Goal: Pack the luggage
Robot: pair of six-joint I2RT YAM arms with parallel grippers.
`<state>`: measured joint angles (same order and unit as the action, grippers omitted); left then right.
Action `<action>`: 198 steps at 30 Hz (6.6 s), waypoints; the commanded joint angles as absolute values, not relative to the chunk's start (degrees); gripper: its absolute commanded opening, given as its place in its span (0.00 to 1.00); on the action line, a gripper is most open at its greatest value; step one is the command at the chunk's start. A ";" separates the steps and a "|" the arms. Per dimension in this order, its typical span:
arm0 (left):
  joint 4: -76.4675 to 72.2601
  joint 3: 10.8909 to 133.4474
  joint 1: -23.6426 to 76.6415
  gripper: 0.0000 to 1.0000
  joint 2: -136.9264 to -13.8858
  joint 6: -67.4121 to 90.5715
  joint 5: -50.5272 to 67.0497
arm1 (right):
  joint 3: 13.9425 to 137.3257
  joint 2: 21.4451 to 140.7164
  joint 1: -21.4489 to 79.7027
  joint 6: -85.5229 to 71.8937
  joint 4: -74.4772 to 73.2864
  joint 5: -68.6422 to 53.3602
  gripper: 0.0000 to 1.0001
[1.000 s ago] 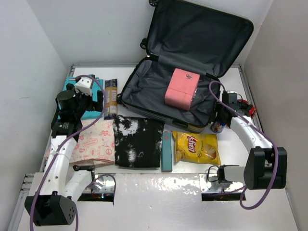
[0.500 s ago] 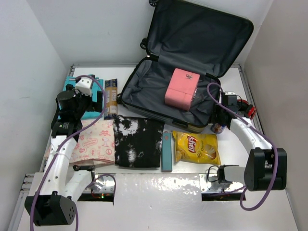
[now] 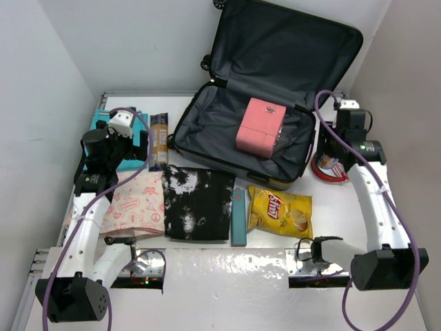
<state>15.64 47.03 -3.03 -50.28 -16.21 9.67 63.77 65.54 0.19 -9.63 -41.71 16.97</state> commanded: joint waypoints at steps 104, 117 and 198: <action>18.19 51.33 -2.90 1.00 -51.24 -18.28 4.48 | 53.96 103.44 -12.04 34.36 -20.20 -14.59 0.00; 16.79 50.45 -2.90 1.00 -50.80 -18.90 5.45 | 55.63 89.39 -14.41 24.35 -19.86 -7.30 0.00; 20.21 56.05 -3.25 0.98 -59.93 -9.93 12.30 | 115.05 119.90 33.05 16.53 -11.86 -9.06 0.89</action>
<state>20.97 50.87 -3.05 -58.39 -11.81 7.16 114.08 130.58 32.91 20.25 -18.35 -9.47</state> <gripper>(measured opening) 0.984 0.886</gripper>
